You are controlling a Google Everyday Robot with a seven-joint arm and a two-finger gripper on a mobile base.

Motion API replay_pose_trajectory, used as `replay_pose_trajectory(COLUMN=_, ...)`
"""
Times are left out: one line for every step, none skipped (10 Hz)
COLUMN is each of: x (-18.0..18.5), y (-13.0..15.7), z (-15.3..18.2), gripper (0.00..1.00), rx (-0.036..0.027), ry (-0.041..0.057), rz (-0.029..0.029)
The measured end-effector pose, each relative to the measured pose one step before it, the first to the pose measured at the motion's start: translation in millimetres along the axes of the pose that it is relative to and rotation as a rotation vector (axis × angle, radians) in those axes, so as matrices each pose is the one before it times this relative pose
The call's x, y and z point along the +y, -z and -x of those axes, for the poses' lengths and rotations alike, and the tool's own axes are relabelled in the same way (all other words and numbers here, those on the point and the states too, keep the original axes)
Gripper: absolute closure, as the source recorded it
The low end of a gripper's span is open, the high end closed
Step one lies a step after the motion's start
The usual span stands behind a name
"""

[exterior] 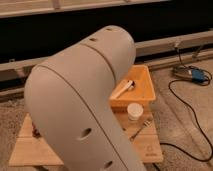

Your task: Place eraser in metal cup

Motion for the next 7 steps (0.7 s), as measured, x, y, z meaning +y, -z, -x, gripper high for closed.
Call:
replay_pose_trajectory(x=6.25, y=-0.56, z=3.45, gripper=1.00, rx=0.00527, ry=0.01942, rz=-0.00567)
replay_pose_trajectory(x=7.67, y=-0.12, z=3.44, gripper=0.99, rx=0.00479, ry=0.02071, rz=-0.00490)
replay_pose_trajectory(x=5.21, y=-0.03, z=3.87, gripper=0.91, rx=0.00316, ry=0.01794, rz=-0.00609)
replay_pose_trajectory(x=4.02, y=-0.27, z=2.53, gripper=0.82, rx=0.00190, ry=0.01157, rz=-0.00209)
replay_pose_trajectory(x=3.82, y=-0.49, z=2.39, gripper=0.71, rx=0.00097, ry=0.00997, rz=0.00001)
replay_pose_trajectory(x=1.77, y=-0.67, z=1.74, gripper=0.61, rx=-0.00052, ry=0.00606, rz=0.00067)
replay_pose_trajectory(x=1.25, y=-1.28, z=2.17, gripper=0.51, rx=-0.00083, ry=0.00437, rz=0.00075)
